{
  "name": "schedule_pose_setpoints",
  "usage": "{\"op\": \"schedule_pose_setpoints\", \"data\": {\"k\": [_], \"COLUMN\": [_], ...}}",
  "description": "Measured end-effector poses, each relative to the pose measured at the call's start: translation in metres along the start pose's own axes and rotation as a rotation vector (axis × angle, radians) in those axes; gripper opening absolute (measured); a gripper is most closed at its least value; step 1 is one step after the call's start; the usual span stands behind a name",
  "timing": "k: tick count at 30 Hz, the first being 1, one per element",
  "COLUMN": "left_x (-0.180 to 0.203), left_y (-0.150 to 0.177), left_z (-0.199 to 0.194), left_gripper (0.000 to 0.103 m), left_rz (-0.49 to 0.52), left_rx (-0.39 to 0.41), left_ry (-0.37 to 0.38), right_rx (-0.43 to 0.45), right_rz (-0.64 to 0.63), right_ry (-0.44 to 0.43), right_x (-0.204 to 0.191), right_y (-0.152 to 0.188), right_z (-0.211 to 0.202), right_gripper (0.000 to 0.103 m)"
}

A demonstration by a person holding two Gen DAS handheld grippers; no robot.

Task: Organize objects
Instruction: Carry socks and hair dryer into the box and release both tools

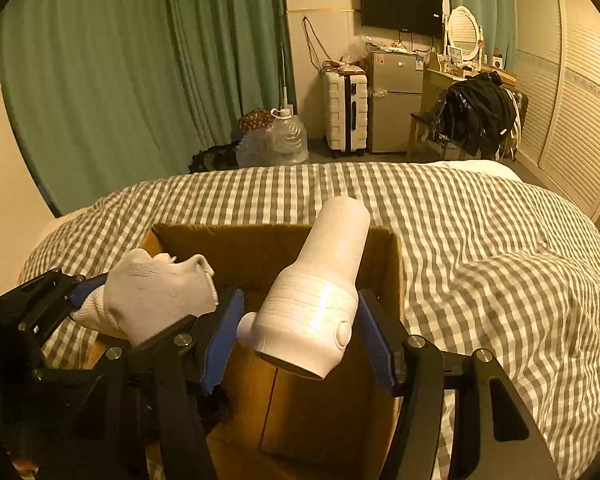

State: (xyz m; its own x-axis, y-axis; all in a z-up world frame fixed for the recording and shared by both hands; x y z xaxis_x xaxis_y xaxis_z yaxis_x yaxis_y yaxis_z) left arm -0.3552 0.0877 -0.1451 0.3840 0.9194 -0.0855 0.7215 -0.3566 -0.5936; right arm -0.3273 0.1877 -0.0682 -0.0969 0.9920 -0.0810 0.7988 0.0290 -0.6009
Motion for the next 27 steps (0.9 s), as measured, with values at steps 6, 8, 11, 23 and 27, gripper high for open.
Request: {"op": "schedule_pose_setpoints", "data": {"k": [6,8,11,23,27], "left_x": [0.0,-0.001,-0.003,0.001,-0.005], "left_y": [0.001,0.001,0.006,0.016,0.027], "left_z": [0.003,-0.002,-0.015,-0.098,-0.143], "left_gripper": [0.076,0.086,0.093,0.096,0.096], "left_rz": [-0.029,-0.046,-0.068,-0.125,-0.117], "left_rx": [-0.006,-0.006,-0.002,0.085,0.12], "left_ry": [0.025,0.026,0.023,-0.029,-0.103], "right_rx": [-0.008,0.0,0.036,0.217,0.261], "right_rz": [0.024,0.04,0.055,0.005,-0.048], "right_ry": [-0.024,-0.033,-0.042,0.01,0.062], "right_x": [0.004,0.006,0.009,-0.011,-0.032], "right_y": [0.007,0.008,0.005,0.004,0.011], "right_z": [0.005,0.0,-0.015,-0.117,-0.158], "right_gripper": [0.058,0.058,0.069,0.078,0.078]}}
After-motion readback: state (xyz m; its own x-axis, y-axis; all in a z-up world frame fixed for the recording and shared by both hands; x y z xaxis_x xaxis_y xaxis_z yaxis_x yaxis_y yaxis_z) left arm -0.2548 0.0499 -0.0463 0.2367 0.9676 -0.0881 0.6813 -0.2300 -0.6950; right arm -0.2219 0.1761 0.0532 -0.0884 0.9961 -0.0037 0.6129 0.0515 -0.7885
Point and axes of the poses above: each gripper's, at about its wrist camera, not at the fingertips, and z roughly the way its jaws point, x to its right, y to its underside, the point moved 8 cm from there along z, roughly the way its jaws point, and after that the axes turned 9 degrees about -x, right-handed, at the moved point
